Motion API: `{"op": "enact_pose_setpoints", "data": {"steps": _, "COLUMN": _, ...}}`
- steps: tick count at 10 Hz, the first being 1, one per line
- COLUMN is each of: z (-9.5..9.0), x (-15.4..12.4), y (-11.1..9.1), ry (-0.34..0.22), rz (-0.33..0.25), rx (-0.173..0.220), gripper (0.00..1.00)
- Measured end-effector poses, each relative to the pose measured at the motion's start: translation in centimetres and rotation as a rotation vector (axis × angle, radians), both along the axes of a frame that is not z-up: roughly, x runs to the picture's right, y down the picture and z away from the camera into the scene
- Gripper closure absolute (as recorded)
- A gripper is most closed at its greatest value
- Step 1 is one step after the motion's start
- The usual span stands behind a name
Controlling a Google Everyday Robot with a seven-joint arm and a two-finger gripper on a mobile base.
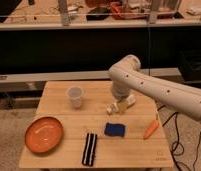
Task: Move the arm in a circular motion
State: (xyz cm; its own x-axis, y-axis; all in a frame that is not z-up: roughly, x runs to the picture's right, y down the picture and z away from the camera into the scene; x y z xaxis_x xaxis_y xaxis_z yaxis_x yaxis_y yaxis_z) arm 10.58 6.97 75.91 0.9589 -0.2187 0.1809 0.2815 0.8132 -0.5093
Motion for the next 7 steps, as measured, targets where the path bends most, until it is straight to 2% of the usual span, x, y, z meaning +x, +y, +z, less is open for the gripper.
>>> {"op": "enact_pose_setpoints", "data": {"steps": 1, "z": 0.7, "x": 0.6, "y": -0.8, "ry": -0.008, "rz": 0.000, "rx": 0.007, "gripper": 0.20}}
{"op": "enact_pose_setpoints", "data": {"steps": 3, "z": 3.1, "x": 2.8, "y": -3.7, "ry": -0.022, "rz": 0.018, "rx": 0.032, "gripper": 0.20}}
{"op": "enact_pose_setpoints", "data": {"steps": 4, "z": 4.3, "x": 5.4, "y": -4.6, "ry": -0.008, "rz": 0.042, "rx": 0.033, "gripper": 0.20}}
{"op": "enact_pose_setpoints", "data": {"steps": 7, "z": 5.3, "x": 11.7, "y": -4.1, "ry": 0.047, "rz": 0.111, "rx": 0.014, "gripper": 0.20}}
